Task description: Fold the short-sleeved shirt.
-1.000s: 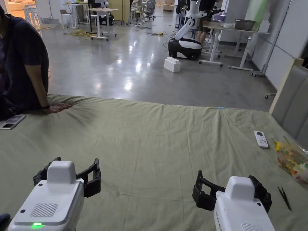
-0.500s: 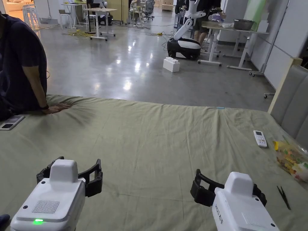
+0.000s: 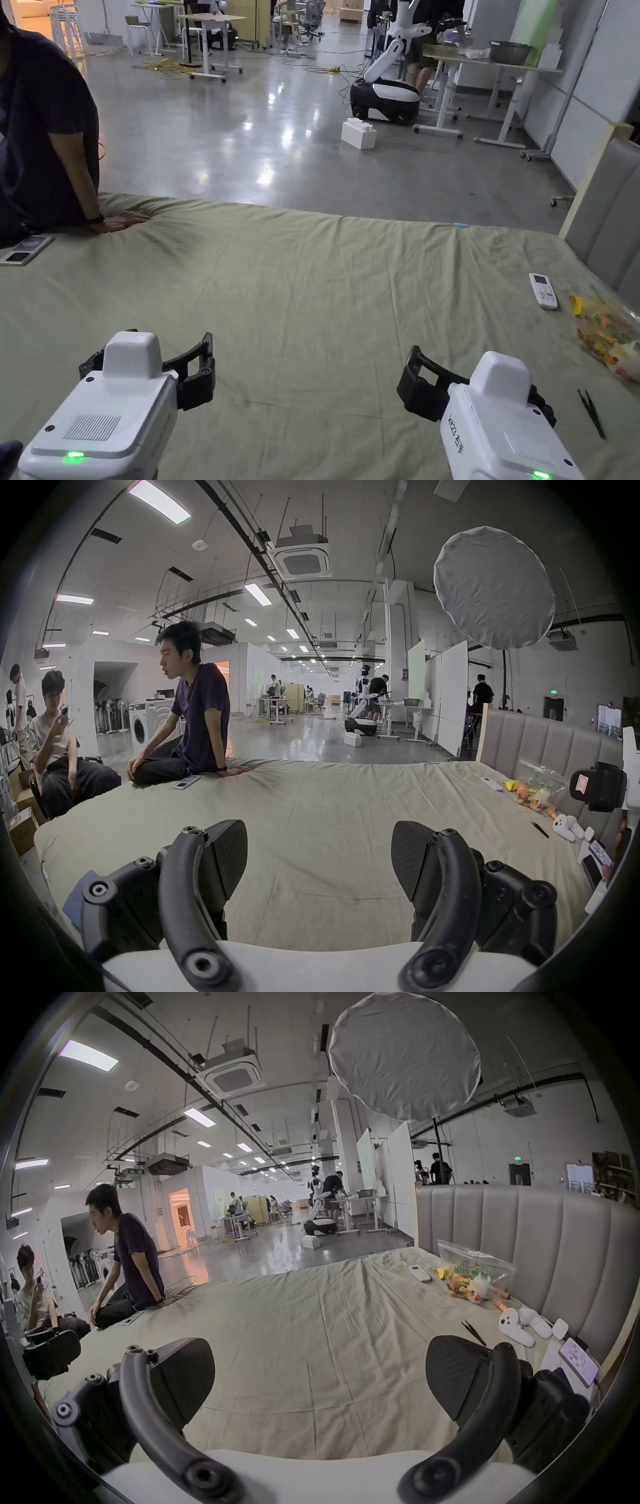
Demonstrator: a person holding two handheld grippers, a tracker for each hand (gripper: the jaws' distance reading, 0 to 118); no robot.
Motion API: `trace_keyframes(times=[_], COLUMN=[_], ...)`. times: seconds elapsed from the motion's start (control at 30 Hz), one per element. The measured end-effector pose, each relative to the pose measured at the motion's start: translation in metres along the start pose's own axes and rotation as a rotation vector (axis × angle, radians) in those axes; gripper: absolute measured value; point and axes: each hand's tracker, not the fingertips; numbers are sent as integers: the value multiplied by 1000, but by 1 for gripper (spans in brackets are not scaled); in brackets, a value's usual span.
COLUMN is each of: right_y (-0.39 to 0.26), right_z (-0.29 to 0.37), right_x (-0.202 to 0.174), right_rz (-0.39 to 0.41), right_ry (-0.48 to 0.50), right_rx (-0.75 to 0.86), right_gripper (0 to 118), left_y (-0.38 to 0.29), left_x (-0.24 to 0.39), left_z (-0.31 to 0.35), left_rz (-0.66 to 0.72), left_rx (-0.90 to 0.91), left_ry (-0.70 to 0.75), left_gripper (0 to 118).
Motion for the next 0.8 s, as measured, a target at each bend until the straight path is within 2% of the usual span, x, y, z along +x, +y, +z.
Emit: trace_keyframes(times=[0.23,0.37,0.43,0.6,0.67,0.8], right_y=[-1,0,1,3,3,3], right_z=[-5,-15,-16,-18,-21,-21], right_x=[-5,-3,-4,-12,-13,-10], right_rz=[-36,-73,-60,28,42,21], right_ry=[-106,-108,-117,-148,-149,-134], right_rx=[-34,-102,-114,-150,-164,-177], right_gripper=[118,118,118,118,118,118], left_y=[0,0,1,1,2,4], left_x=[-2,-4,-3,-4,-4,-3], left_z=[1,1,1,2,2,5], left_rz=[9,18,21,22,23,22], left_rx=[-20,-28,-31,-34,-36,-36], left_ry=[-33,-35,-32,-25,-23,-23], left_gripper=[86,86,86,86,86,86])
